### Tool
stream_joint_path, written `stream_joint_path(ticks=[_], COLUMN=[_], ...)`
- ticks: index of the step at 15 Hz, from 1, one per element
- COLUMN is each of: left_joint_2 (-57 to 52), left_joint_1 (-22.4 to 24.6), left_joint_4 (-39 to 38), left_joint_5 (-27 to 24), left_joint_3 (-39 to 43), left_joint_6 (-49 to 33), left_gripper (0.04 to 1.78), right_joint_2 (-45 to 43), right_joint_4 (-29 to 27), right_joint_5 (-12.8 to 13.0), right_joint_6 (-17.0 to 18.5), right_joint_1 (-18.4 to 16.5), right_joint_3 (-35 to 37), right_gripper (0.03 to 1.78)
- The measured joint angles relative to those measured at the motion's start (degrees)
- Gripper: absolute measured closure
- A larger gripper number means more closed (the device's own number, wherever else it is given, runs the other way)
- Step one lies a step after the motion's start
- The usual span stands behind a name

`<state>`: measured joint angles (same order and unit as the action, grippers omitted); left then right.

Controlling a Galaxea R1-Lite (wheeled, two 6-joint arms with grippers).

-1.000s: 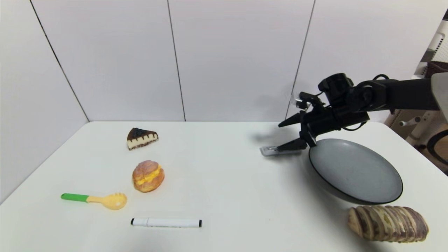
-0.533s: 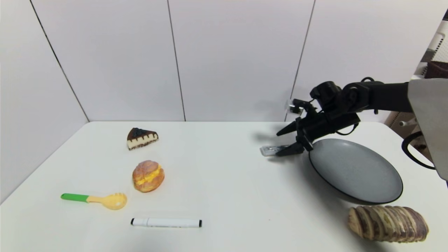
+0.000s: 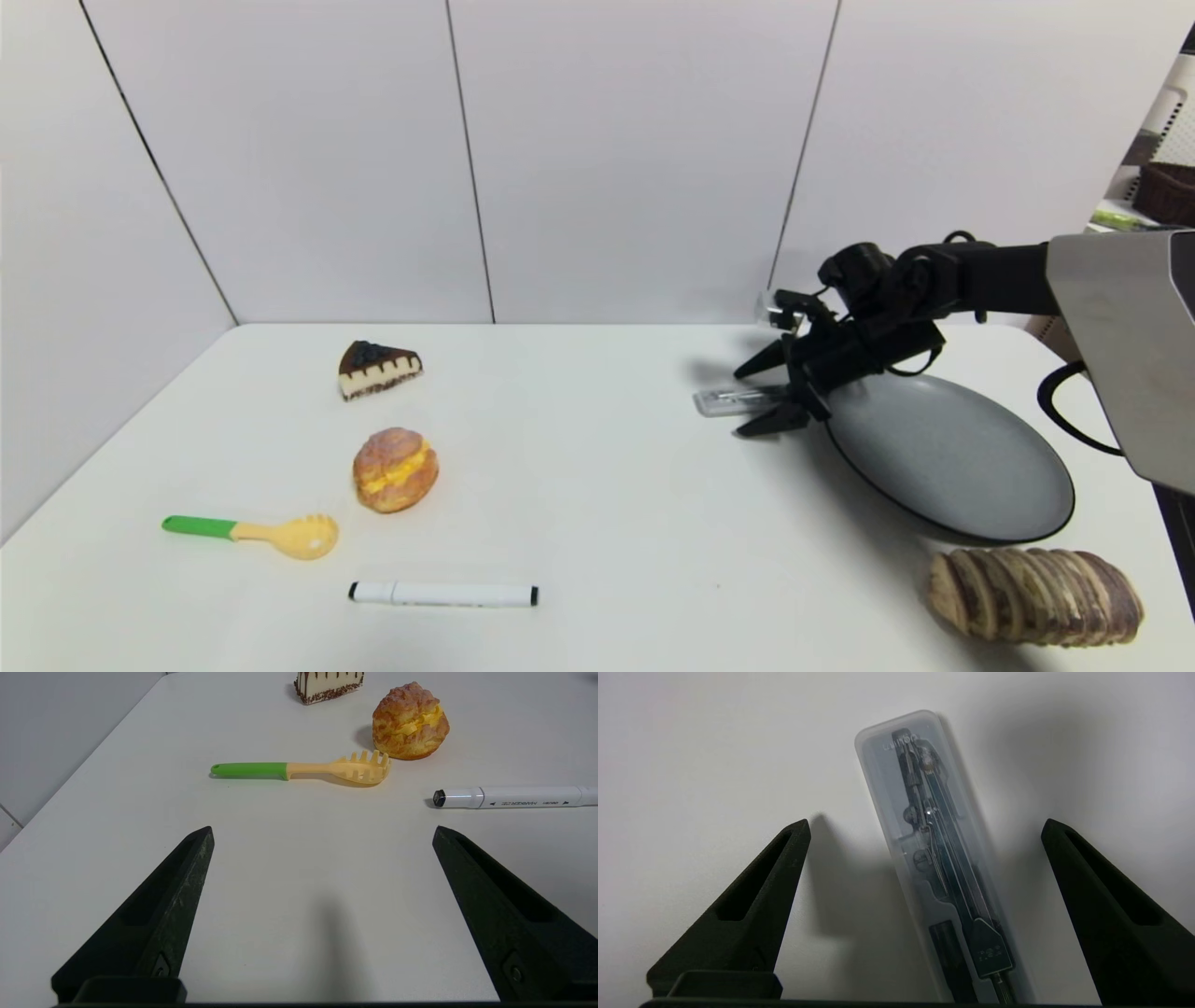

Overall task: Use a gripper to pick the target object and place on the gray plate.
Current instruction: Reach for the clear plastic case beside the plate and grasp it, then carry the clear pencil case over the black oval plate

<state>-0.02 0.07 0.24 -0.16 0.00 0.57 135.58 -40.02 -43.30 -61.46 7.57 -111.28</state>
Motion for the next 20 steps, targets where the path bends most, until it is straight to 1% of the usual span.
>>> stream_joint_path(ticks=[9, 11, 13, 16, 17, 20], left_joint_2=[0.0, 0.0, 0.0, 0.0, 0.0, 0.0], left_joint_1=[0.0, 0.0, 0.0, 0.0, 0.0, 0.0], left_joint_4=[0.0, 0.0, 0.0, 0.0, 0.0, 0.0], left_joint_5=[0.0, 0.0, 0.0, 0.0, 0.0, 0.0], left_joint_3=[0.0, 0.0, 0.0, 0.0, 0.0, 0.0], left_joint_6=[0.0, 0.0, 0.0, 0.0, 0.0, 0.0], left_gripper=[0.13, 0.13, 0.13, 0.13, 0.13, 0.13], right_joint_2=[0.8, 0.8, 0.7, 0.5, 0.4, -0.1], right_joint_4=[0.1, -0.1, -0.2, -0.3, -0.3, -0.4], right_joint_5=[-0.3, 0.0, 0.0, 0.0, 0.0, 0.0], right_joint_6=[-1.1, -1.0, -0.9, -0.8, -0.7, -0.7], right_joint_1=[-0.2, -0.3, -0.3, -0.3, -0.3, -0.3], right_joint_3=[0.0, 0.0, 0.0, 0.0, 0.0, 0.0], right_gripper=[0.10, 0.44, 0.73, 1.03, 1.26, 1.26])
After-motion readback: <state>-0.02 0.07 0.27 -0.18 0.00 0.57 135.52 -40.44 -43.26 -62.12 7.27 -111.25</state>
